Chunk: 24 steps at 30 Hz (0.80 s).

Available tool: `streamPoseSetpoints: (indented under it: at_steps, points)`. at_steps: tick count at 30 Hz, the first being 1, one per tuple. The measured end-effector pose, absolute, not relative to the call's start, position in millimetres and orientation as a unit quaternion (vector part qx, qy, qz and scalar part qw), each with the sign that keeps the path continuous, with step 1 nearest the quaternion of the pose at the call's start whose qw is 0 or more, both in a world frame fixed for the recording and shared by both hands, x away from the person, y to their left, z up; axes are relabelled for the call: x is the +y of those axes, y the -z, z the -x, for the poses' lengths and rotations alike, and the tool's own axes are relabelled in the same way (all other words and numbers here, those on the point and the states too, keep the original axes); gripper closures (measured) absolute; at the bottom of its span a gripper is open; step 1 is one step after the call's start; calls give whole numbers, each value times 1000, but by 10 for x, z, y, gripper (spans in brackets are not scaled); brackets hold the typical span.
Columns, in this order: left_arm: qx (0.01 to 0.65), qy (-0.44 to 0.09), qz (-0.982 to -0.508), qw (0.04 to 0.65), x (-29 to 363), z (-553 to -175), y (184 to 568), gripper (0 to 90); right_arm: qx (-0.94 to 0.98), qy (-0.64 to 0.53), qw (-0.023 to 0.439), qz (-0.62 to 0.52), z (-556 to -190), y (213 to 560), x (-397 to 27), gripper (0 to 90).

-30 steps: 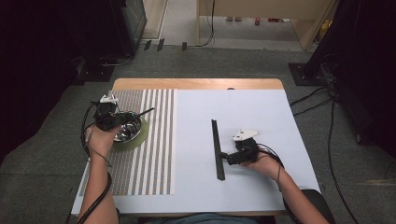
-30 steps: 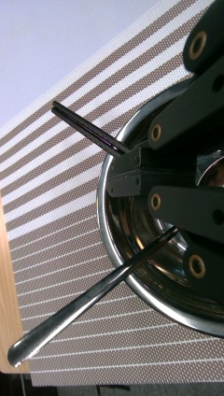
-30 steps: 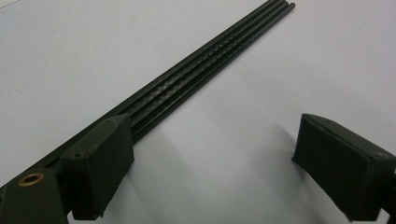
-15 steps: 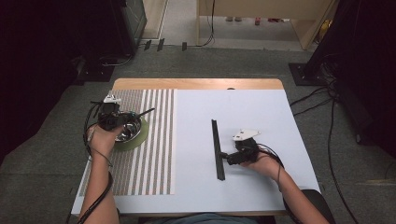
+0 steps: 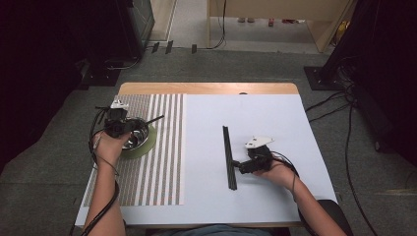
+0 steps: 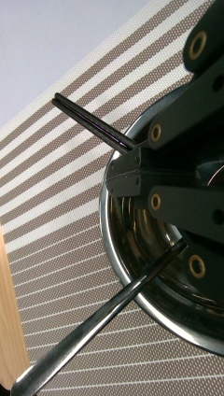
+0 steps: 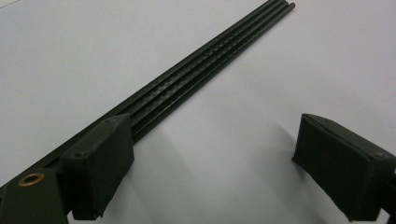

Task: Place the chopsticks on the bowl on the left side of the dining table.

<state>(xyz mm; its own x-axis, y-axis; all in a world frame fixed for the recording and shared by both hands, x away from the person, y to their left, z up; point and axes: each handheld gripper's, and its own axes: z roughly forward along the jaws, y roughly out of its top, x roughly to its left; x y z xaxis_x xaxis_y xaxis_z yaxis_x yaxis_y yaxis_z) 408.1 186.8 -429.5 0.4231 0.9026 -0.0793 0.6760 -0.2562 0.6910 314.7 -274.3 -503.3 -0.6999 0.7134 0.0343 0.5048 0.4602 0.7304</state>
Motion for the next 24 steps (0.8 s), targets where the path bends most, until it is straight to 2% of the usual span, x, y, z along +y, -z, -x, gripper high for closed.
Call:
streamPoseSetpoints:
  at_steps: [24]
  points:
    - [498, -160, -789, 323, 1826, -3972, 4310, 900, 843, -373, 140, -361, -3147, 5033, -2743, 114]
